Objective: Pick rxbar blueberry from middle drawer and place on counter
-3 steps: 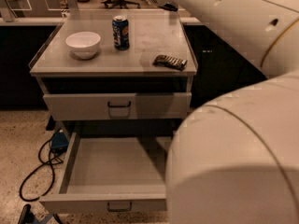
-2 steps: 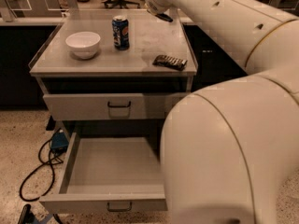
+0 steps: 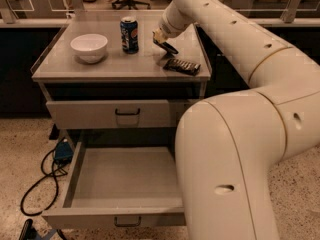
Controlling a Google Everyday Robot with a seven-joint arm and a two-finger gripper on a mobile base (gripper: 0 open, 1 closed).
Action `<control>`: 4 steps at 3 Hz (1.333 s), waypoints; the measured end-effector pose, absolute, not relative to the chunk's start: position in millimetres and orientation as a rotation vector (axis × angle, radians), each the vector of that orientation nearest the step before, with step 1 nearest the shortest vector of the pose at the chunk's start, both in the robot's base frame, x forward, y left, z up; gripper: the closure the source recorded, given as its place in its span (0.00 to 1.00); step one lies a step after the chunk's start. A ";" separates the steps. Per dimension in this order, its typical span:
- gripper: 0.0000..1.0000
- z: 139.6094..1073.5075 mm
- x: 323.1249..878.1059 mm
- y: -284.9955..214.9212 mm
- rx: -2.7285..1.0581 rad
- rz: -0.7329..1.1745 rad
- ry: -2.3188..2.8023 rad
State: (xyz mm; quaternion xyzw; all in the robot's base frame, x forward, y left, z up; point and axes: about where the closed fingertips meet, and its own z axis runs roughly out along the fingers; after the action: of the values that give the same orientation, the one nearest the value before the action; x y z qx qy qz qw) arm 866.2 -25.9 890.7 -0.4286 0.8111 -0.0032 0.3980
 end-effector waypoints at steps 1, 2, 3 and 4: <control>0.81 884.8 864.1 -23.2 -1.091 0.013 2.069; 0.58 884.8 864.2 -23.2 -1.091 0.013 2.069; 0.35 884.8 864.2 -23.2 -1.091 0.013 2.069; 0.11 884.7 864.2 -23.2 -1.091 0.013 2.069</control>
Offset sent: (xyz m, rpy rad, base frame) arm -0.0021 0.0027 -0.0058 0.0067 0.0220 0.0050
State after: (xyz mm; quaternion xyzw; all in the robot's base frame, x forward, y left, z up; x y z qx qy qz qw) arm 864.2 -23.2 884.7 -0.4294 0.8143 0.0053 0.3904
